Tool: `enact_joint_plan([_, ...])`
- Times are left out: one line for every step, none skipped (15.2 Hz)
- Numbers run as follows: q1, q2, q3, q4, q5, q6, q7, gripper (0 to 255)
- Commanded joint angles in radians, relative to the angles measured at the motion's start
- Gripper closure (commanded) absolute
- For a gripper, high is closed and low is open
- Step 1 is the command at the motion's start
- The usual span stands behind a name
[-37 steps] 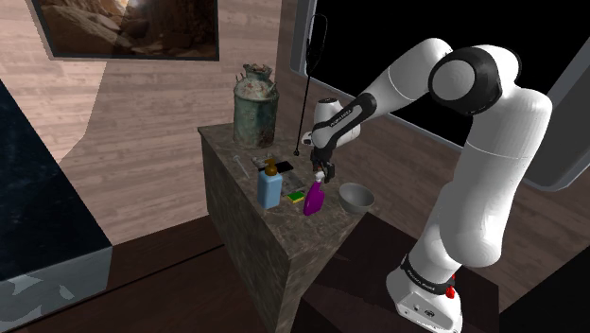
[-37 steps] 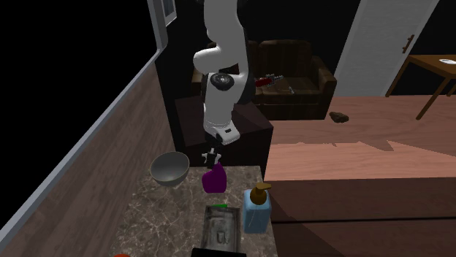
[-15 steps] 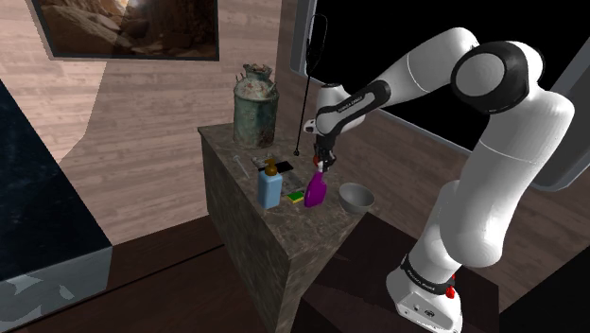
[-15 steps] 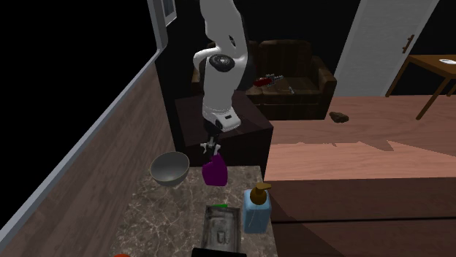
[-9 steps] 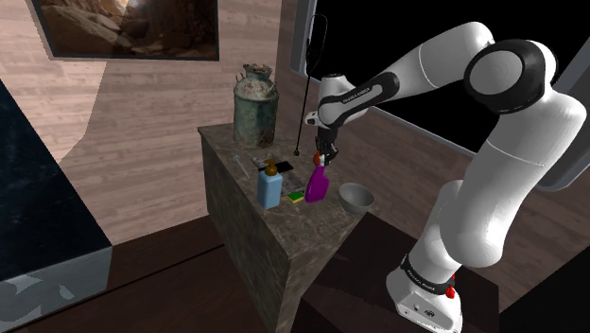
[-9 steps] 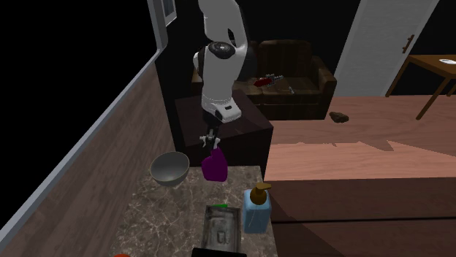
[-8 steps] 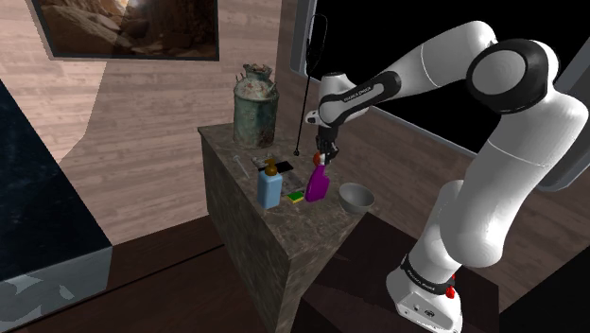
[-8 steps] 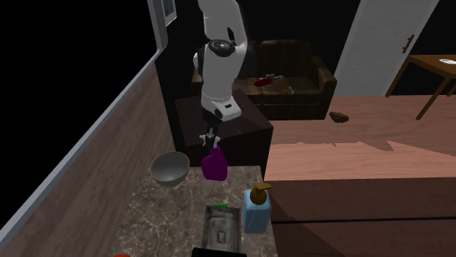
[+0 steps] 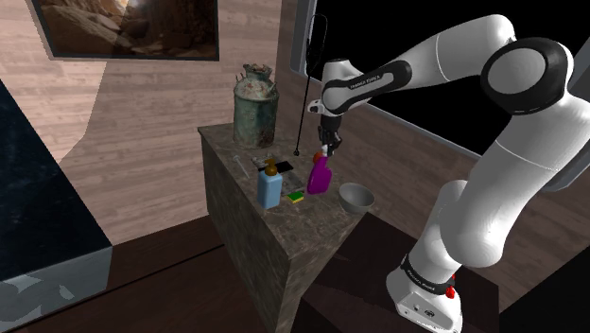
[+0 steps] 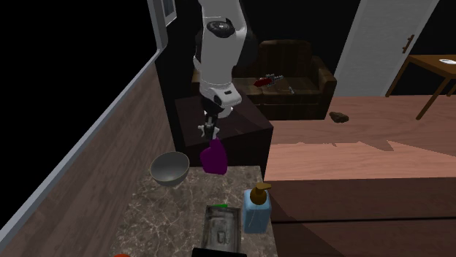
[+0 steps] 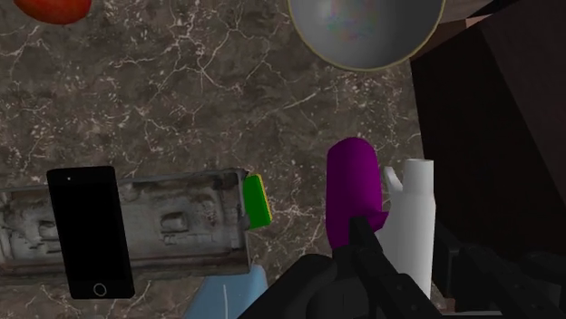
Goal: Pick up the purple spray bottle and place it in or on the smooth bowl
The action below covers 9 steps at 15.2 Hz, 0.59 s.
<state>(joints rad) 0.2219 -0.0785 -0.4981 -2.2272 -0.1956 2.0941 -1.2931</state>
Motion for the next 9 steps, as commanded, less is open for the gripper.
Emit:
enact_joint_plan([0.001, -0.013, 0.003, 0.017, -0.003, -0.029, 0.002, 255])
enact_joint_plan([0.002, -0.019, 0.004, 0.025, -0.005, -0.042, 0.002, 255])
enact_joint_plan([0.002, -0.025, 0.005, 0.033, -0.006, -0.056, 0.002, 255])
enact_joint_plan([0.002, -0.031, 0.006, 0.041, -0.008, -0.070, 0.002, 255])
enact_joint_plan([0.003, -0.036, 0.008, 0.050, -0.009, -0.084, 0.002, 255])
enact_joint_plan([0.003, -0.041, 0.009, 0.058, -0.010, -0.097, 0.002, 255])
enact_joint_plan([0.003, -0.043, 0.009, 0.061, -0.011, -0.102, 0.002, 255])
enact_joint_plan([-0.007, -0.063, 0.001, 0.056, -0.022, -0.112, -0.012, 255])
enact_joint_plan([-0.017, -0.082, -0.008, 0.052, -0.033, -0.122, -0.027, 255])
